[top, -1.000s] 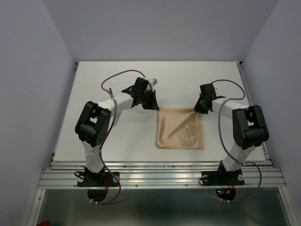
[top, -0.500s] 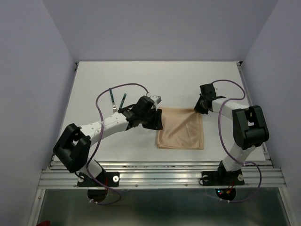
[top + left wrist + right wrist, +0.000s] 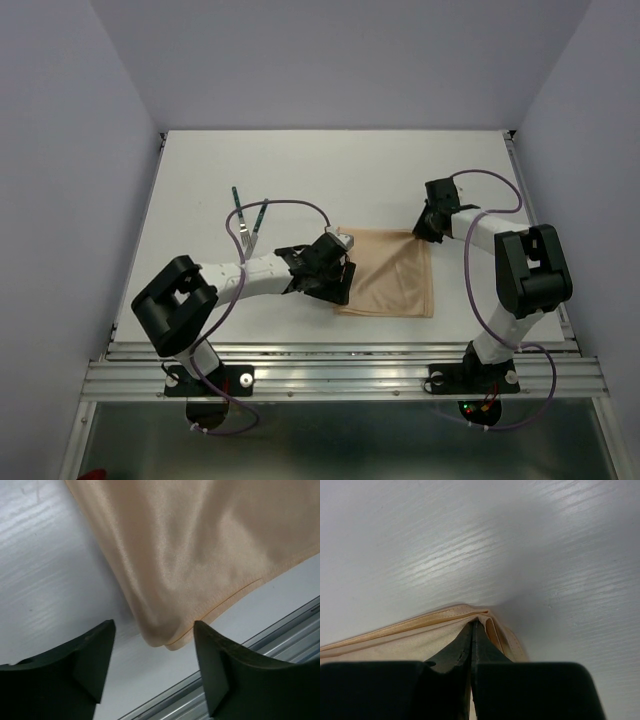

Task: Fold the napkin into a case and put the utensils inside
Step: Smooth out the lower triangle-folded napkin at the center of the board, then fold the lower triangle-folded napkin at the center of the board.

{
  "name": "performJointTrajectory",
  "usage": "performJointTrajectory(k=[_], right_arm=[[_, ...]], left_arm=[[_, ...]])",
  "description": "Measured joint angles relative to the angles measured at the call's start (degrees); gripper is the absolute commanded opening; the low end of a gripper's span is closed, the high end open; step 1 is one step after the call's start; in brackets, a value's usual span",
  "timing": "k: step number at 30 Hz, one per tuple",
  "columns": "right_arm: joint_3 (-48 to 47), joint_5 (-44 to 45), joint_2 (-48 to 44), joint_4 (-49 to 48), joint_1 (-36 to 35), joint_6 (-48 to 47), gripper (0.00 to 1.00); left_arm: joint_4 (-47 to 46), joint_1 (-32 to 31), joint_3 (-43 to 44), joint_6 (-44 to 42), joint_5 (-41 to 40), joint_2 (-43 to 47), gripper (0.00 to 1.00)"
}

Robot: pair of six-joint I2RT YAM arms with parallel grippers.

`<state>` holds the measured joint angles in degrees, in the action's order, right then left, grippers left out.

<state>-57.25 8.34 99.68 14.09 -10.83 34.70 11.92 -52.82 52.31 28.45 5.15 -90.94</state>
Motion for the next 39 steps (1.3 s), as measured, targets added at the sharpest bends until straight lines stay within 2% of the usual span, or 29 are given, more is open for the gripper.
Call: performJointTrajectory(k=[8, 9, 11, 12, 16, 24, 27, 28, 29, 30, 31, 34, 36, 39], right_arm=[[0.1, 0.2, -0.2, 0.2, 0.0, 0.0, 0.01], [0.1, 0.2, -0.2, 0.2, 0.0, 0.0, 0.01], [0.1, 0.2, -0.2, 0.2, 0.0, 0.0, 0.01], [0.1, 0.2, -0.2, 0.2, 0.0, 0.0, 0.01], [0.4, 0.2, -0.3, 0.0, 0.0, 0.0, 0.01], [2.6, -1.4, -2.3, -0.5, 0.0, 0.0, 0.01], [2.9, -2.5, -3.8, 0.3, 0.0, 0.0, 0.05], [2.9, -2.7, -4.5, 0.5, 0.0, 0.0, 0.05], [2.9, -2.8, -5.1, 0.6, 0.0, -0.1, 0.06], [2.9, -2.9, -6.1, 0.9, 0.0, -0.2, 0.08], [2.9, -3.0, -7.0, 1.1, 0.0, -0.3, 0.11], [3.0, -3.7, -10.7, 0.9, 0.0, -0.9, 0.14], [3.0, -3.7, -13.3, 0.9, 0.0, -1.6, 0.15], [3.0, -2.9, -15.7, 0.9, 0.0, -2.3, 0.10]], left_arm=[[-1.0, -1.1, -1.2, 1.2, 0.9, -1.0, 0.40], [-1.4, -1.1, -1.2, 1.4, 1.1, -1.7, 0.33], [-1.9, -1.1, -1.2, 1.5, 1.5, -3.0, 0.25], [-2.4, -1.1, -1.2, 1.6, 2.0, -3.7, 0.16], [-3.6, -1.1, -1.2, 1.9, 2.8, -4.2, 0.00], [-5.0, -1.1, -2.0, 2.1, 3.2, -4.0, 0.00], [-4.9, -1.1, -2.2, 2.1, 2.9, -3.7, 0.23], [-4.7, -1.1, -2.4, 2.0, 2.6, -3.4, 0.36], [-4.4, -1.1, -2.6, 2.0, 2.3, -3.1, 0.43], [-4.2, -1.1, -2.8, 2.2, 2.3, -2.8, 0.56], [-3.5, -1.1, -2.8, 1.9, 1.7, -2.1, 0.62], [-1.2, -1.1, -2.9, 1.6, 0.2, -0.6, 0.71], [-0.1, -1.1, -3.5, 1.7, -0.5, 0.5, 0.73], [2.5, -1.1, -5.1, 1.9, -1.7, 3.1, 0.73]])
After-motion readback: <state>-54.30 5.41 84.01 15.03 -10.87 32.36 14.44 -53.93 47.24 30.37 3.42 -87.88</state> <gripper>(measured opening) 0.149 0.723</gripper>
